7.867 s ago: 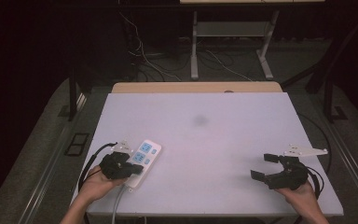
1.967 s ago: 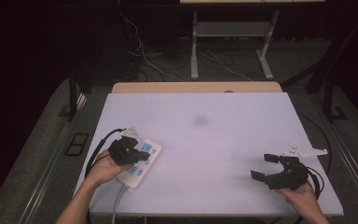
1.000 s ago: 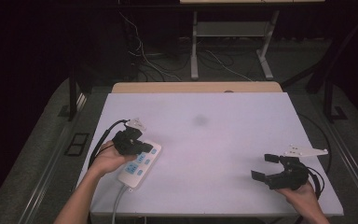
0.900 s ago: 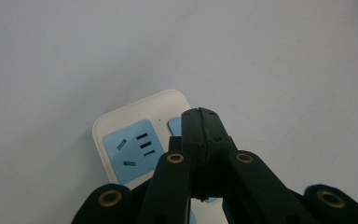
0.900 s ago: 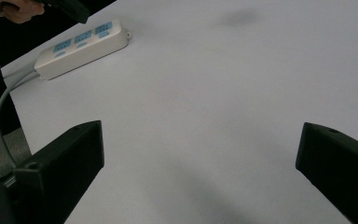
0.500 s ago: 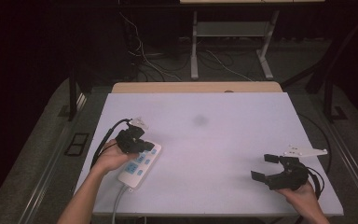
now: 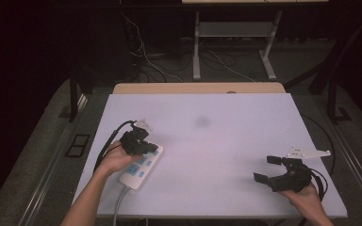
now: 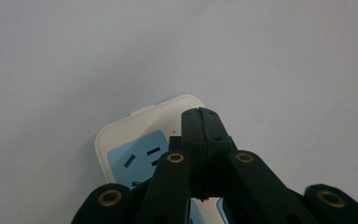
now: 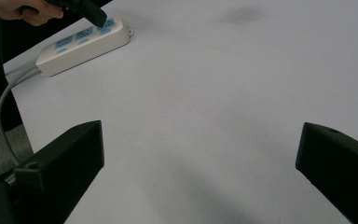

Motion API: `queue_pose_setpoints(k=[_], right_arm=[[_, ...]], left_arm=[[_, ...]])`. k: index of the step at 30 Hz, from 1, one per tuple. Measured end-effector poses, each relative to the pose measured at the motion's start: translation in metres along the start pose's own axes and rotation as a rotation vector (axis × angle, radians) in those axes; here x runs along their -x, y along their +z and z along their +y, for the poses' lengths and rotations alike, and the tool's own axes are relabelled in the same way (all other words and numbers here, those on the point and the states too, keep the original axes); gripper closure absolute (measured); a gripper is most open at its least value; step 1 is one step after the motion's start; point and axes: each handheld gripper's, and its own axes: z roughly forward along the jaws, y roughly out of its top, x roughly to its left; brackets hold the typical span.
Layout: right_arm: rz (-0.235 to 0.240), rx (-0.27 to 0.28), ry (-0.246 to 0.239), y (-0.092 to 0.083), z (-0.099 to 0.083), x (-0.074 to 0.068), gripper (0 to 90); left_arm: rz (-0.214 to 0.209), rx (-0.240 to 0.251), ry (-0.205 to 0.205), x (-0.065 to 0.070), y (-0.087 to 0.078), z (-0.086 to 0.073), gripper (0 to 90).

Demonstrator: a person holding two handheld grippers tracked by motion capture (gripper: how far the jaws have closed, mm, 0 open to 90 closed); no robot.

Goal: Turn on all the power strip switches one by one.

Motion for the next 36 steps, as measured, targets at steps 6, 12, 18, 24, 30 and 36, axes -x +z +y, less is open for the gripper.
queue_pose_setpoints(k=[6, 12, 18, 24, 30, 36], right_arm=[[0.001, 0.001, 0.000, 0.0001, -0.0001, 0.0002, 0.7], [0.001, -0.002, 0.000, 0.0003, -0.0001, 0.0000, 0.7], [0.002, -0.001, -0.002, 0.0005, -0.0002, -0.0002, 0.7], [0.002, -0.002, -0.004, 0.0008, -0.0001, -0.0002, 0.8], [0.004, -0.003, -0.005, 0.0007, -0.0001, -0.0011, 0.7], [0.003, -0.003, -0.005, 0.0007, 0.0000, -0.0012, 0.8]], left_arm=[[-0.012, 0.007, -0.010, -0.0002, 0.0039, -0.0013, 89.2], [-0.014, 0.009, -0.013, -0.0010, 0.0038, -0.0019, 89.2], [-0.034, 0.024, -0.039, -0.0039, 0.0046, -0.0043, 89.2], [-0.042, 0.018, -0.047, -0.0054, 0.0056, -0.0043, 89.4], [-0.047, 0.014, -0.046, -0.0063, 0.0061, -0.0044, 89.5], [-0.060, 0.011, -0.052, -0.0080, 0.0064, -0.0047, 89.7]])
